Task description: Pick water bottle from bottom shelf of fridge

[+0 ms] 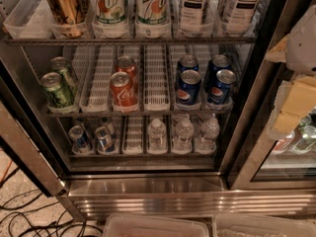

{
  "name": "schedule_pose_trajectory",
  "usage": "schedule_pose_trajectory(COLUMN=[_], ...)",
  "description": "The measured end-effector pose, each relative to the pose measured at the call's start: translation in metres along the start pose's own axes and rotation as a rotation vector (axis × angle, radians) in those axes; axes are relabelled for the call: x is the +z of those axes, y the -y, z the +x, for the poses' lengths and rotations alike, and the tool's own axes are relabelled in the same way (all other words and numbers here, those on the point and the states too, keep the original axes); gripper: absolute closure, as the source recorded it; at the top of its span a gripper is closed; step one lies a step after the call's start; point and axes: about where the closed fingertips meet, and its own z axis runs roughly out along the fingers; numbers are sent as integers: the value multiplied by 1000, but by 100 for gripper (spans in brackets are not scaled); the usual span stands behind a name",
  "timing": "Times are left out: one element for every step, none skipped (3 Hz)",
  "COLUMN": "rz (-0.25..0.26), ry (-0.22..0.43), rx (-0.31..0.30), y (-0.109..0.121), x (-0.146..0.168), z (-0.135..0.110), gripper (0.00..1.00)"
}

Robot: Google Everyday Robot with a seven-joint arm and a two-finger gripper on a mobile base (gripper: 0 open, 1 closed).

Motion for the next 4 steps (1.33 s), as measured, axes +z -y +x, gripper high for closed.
schedule_pose_trajectory(rz=[0,13,22,14], ry=[0,20,53,110], rx=[0,4,22,44], y=[0,-1,-12,-30], x=[0,8,33,70], z=[0,-4,-11,-16], gripper=[0,0,0,0])
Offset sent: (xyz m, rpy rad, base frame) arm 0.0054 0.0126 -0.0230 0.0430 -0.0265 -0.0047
